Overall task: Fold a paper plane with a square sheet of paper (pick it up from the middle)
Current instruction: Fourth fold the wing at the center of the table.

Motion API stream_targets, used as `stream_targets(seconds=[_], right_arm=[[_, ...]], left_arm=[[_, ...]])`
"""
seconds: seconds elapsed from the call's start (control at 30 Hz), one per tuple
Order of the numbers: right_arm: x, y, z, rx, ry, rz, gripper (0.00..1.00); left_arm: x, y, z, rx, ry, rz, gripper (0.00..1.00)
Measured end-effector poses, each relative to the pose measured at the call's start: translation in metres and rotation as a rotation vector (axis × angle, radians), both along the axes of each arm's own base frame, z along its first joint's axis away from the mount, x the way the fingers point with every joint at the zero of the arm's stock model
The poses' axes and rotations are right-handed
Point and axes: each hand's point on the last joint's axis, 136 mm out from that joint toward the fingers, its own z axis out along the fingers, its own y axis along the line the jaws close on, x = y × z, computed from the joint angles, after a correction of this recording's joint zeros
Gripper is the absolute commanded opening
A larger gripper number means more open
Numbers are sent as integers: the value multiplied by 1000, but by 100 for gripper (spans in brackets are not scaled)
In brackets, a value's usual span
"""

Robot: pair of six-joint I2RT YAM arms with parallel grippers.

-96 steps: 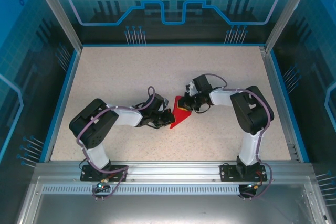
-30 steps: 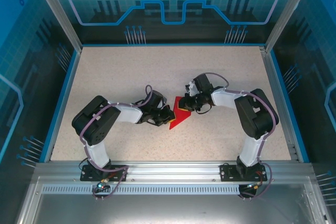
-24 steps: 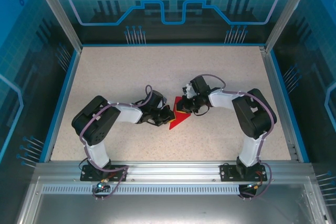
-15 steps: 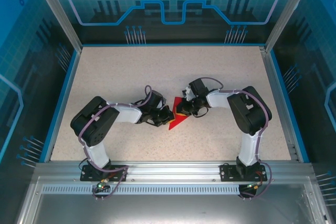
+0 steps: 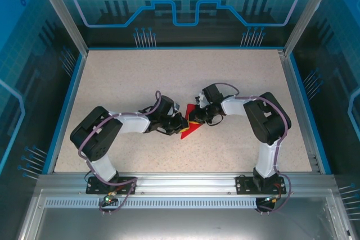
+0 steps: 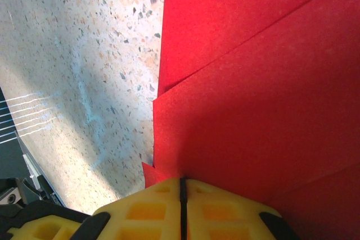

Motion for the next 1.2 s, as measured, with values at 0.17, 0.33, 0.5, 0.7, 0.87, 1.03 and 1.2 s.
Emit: stream_targets(seconds=[0.17,0.33,0.5,0.7,0.87,1.03,1.2], right_arm=[[0,0,0,-1,0,-1,9],[0,0,0,-2,-1,-1,9],[0,0,0,-2,-1,-1,9],[0,0,0,-2,0,-1,9],[0,0,0,-2,0,0,10],[0,0,0,-2,1,0,12],[2,-1,3,-10,-5,-4,15]], left_arm=[[-16,11,-23,26,54,8,11],[-20,15,-24,6,27,14,11],[-29,21,-24,4,24,14,11],[-32,22,-23,6,25,13,11],[-40,30,-23,38,53,18,11],[-46,40,-17,89,53,18,12],[-26,33,5,112,-12,2,13]])
